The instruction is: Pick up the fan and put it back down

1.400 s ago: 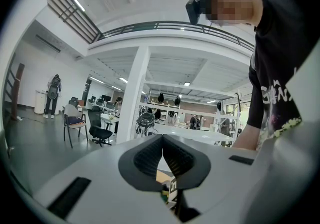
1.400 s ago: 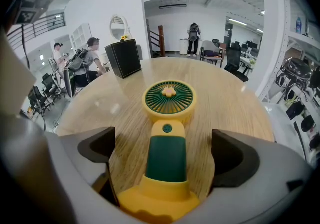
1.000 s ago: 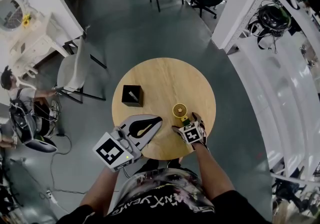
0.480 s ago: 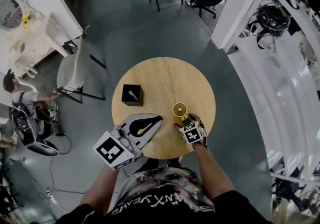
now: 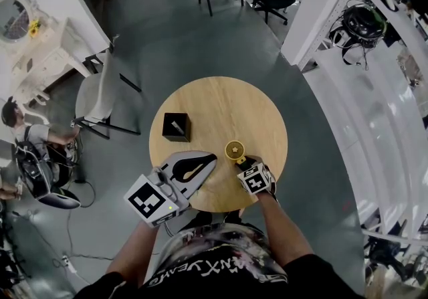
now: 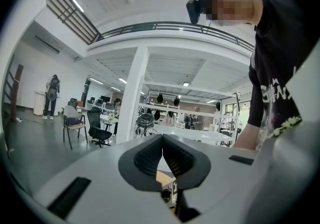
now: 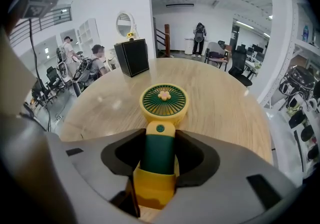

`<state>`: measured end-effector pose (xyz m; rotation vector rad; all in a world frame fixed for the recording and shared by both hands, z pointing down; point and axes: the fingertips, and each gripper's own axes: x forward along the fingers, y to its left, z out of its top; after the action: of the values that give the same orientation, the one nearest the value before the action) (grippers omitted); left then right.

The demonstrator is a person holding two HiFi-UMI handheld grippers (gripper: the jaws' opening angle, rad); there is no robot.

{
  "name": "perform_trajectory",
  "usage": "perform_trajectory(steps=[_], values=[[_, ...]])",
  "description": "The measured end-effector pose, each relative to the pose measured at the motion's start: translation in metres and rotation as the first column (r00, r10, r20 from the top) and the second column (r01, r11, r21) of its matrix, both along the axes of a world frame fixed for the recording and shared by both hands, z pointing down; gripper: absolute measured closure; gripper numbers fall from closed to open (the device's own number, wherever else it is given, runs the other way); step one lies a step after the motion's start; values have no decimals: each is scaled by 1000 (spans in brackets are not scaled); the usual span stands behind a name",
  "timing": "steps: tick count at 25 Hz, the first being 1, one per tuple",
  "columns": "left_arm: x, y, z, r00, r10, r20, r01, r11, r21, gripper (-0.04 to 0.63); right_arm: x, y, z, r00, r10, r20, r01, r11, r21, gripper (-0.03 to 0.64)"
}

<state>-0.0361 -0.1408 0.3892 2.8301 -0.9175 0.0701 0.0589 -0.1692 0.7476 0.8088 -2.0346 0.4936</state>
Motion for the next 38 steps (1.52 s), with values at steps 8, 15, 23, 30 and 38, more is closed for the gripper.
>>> perform_trajectory(steps=[8,15,23,30,38], values=[[4,0,0,1000,4,-4,-4,1000,3,577,2,1,1,1000,-6,0,6,1000,4,434],[3,0,-1,1000,2,-4,-2,1000,1,577,-2,-4,-10,1000,-4,18,3,999,38,434],[6,1,-3,1000,6,-11,-6,1000,7,577,-16,-15,-40,997,-28,75,20,994,110,434],[5,0,-1,1000,8,-11,-8,1000,4,577,-33,-26,-98,987,-45,154,14,980,200,434],[6,-4,-2,1000,9,-13,-9,1000,6,577,-43,-35,-156,970,-65,236,-7,957,291,434]])
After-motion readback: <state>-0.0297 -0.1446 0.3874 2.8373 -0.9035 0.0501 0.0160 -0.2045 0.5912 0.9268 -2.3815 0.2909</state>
